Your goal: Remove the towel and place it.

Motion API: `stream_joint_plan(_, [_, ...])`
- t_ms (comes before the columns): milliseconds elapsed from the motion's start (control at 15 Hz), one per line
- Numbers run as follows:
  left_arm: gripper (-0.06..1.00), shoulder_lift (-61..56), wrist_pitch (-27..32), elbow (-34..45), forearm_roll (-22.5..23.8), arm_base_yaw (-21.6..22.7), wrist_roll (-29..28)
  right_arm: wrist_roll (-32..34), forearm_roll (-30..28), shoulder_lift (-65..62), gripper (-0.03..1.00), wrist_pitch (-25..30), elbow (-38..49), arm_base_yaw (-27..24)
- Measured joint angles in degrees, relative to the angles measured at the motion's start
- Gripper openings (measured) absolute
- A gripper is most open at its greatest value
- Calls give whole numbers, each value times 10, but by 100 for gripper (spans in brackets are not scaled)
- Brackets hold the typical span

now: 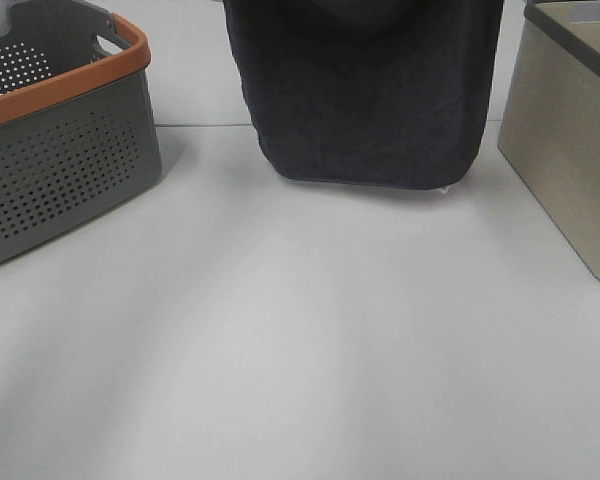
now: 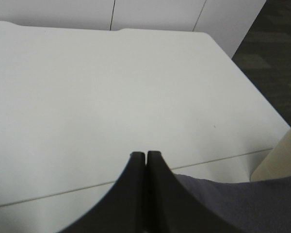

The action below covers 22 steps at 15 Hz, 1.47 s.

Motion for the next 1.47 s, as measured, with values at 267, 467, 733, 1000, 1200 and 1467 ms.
stream_joint_plan(267, [0, 0, -202, 56, 18, 1, 0, 0, -6, 42, 2, -166, 0, -25])
stream_joint_plan(467, [0, -11, -305, 140, 96, 3, 13, 0, 9, 36, 2, -191, 41, -25])
stream_joint_plan(733, [0, -47, -439, 370, 95, -28, 13, -35, 16, -23, 2, -207, 246, -25])
stream_joint_plan(1000, [0, -89, -459, 502, 94, -30, 12, -88, 52, -45, 2, -233, 399, -9])
stream_joint_plan(1200, [0, -108, -460, 590, 84, -30, -5, -102, 65, -45, 2, -253, 485, 28])
stream_joint_plan(1467, [0, -110, -460, 663, 81, -30, -41, -104, 125, -6, 2, -256, 532, 57])
